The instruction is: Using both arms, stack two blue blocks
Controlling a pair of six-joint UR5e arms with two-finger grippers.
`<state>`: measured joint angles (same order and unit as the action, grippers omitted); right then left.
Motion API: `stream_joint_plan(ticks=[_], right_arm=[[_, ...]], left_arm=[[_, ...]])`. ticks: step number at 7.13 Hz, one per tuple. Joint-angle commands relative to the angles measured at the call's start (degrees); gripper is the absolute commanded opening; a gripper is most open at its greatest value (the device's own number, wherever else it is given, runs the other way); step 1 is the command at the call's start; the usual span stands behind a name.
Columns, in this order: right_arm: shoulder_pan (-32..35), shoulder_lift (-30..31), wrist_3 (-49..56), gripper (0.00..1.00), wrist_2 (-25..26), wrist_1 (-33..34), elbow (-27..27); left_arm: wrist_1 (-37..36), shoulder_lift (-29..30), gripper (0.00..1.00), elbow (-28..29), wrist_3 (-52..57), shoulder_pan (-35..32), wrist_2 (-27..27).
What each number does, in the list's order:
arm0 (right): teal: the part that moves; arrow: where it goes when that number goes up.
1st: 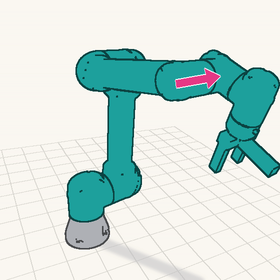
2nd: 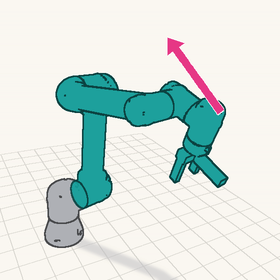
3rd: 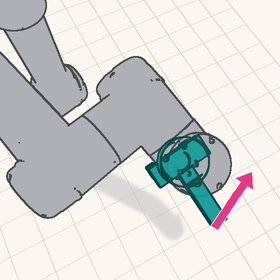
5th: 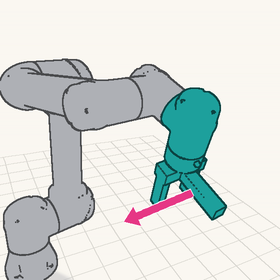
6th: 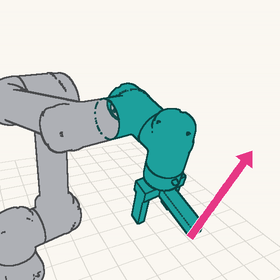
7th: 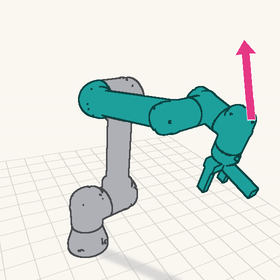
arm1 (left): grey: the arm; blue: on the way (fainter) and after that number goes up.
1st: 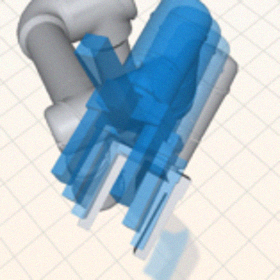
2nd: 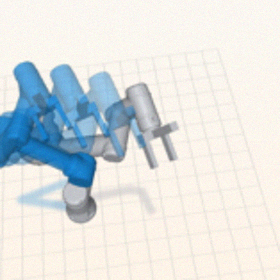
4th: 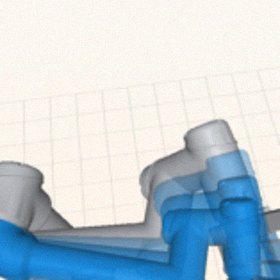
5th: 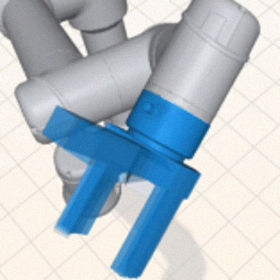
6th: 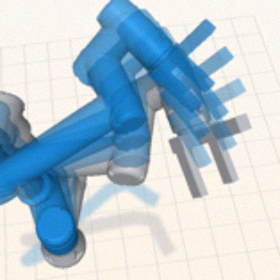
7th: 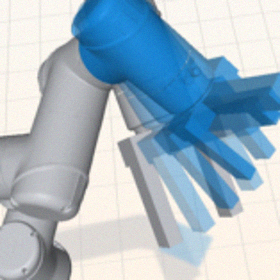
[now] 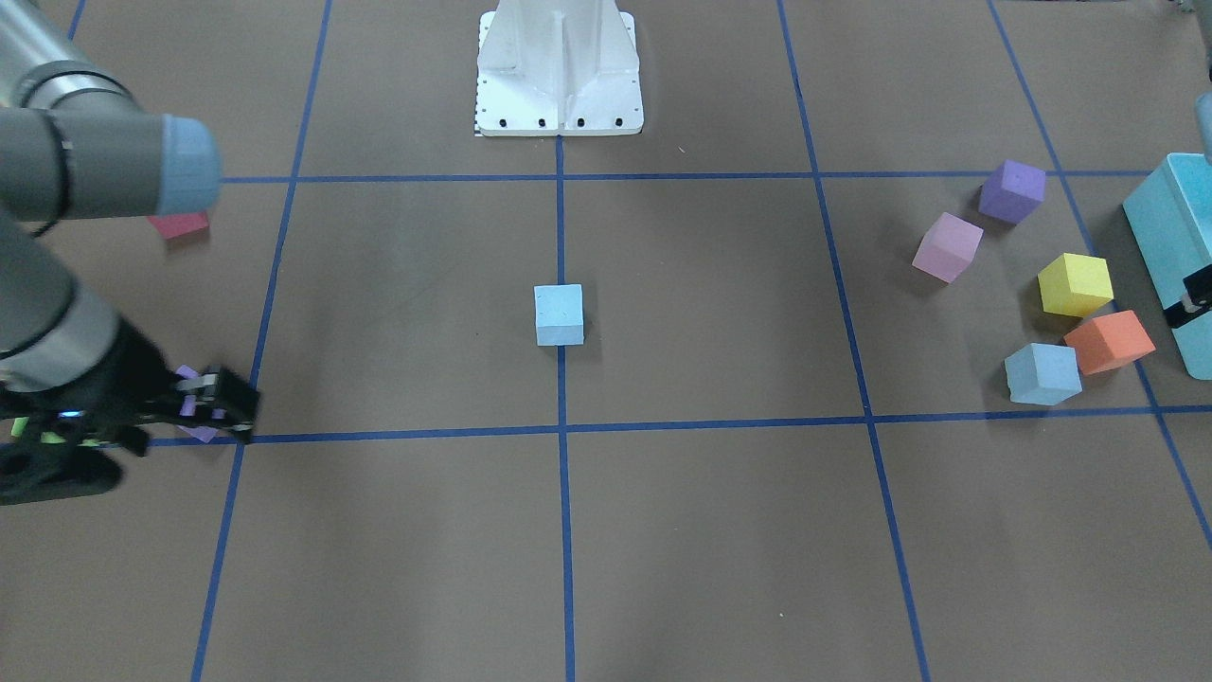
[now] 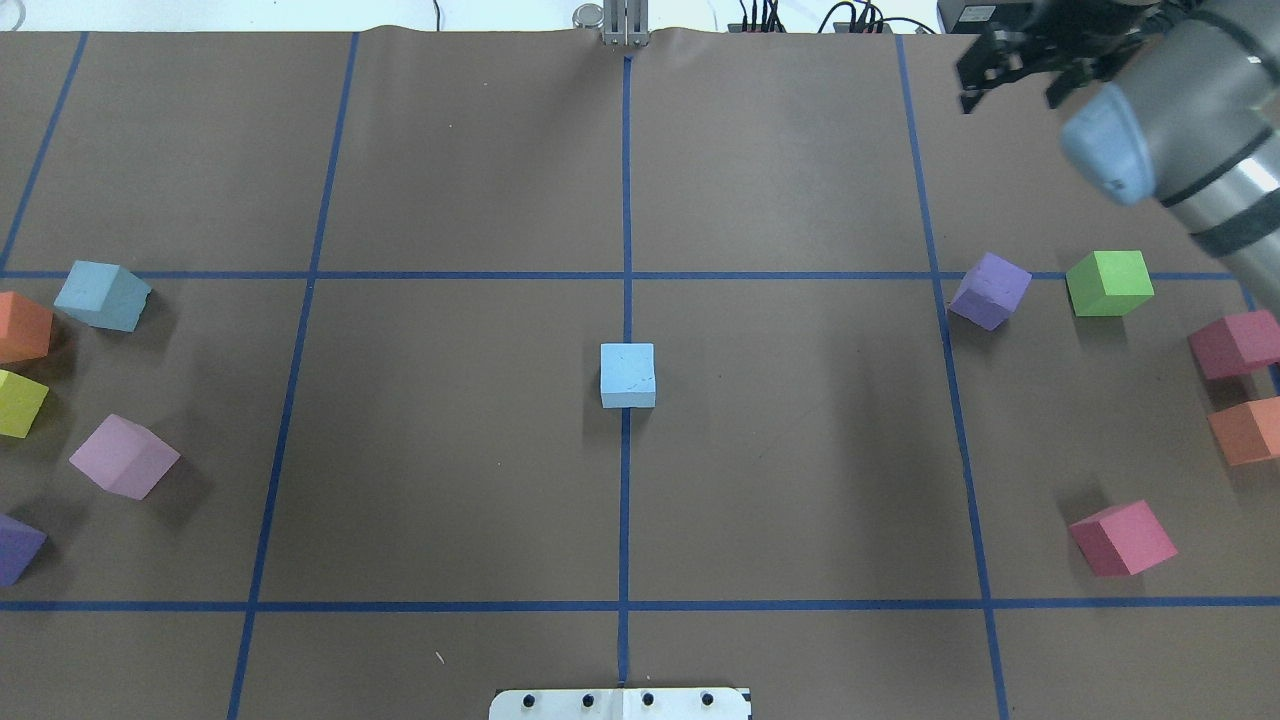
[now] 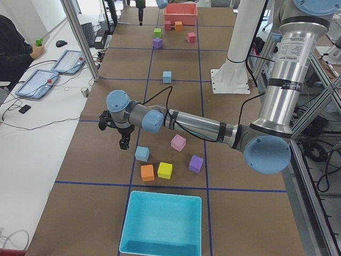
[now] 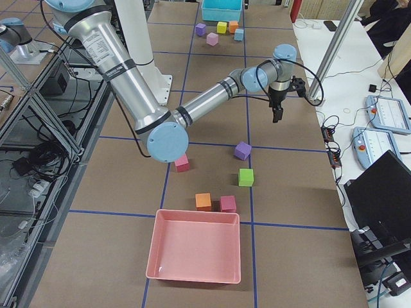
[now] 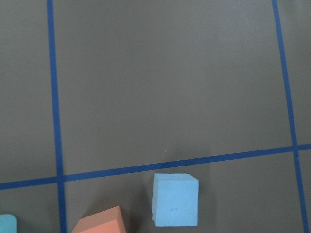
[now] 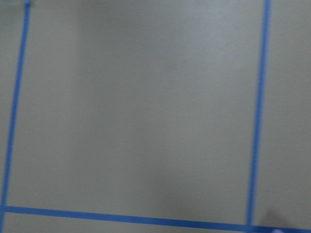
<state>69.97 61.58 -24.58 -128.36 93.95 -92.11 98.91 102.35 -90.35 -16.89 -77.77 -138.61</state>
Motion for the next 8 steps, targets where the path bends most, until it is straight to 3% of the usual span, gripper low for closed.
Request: stream_joint_plan(ticks=[1,3,5,8], right_arm=[[10.9,11.9,17.8,1.0,-2.1,1.1,-3.2],[16.4,18.3,25.0,1.0,-2.6,0.8,-4.7],[16.9,25.3,25.9,1.0,-2.5,0.5,-10.4],[19.1,26.4,27.6,1.0,-2.5,0.6,-10.8]], left_arm=[[7.0,2.8,0.98,6.9,-4.3,6.1,3.9],[18.4,2.8,0.98,15.8,-4.6,6.7,4.0],[19.2,2.4,0.98,15.6,-8.7,9.6,7.7],[22.5,0.3,0.98,15.5,-11.0,11.5,7.7]])
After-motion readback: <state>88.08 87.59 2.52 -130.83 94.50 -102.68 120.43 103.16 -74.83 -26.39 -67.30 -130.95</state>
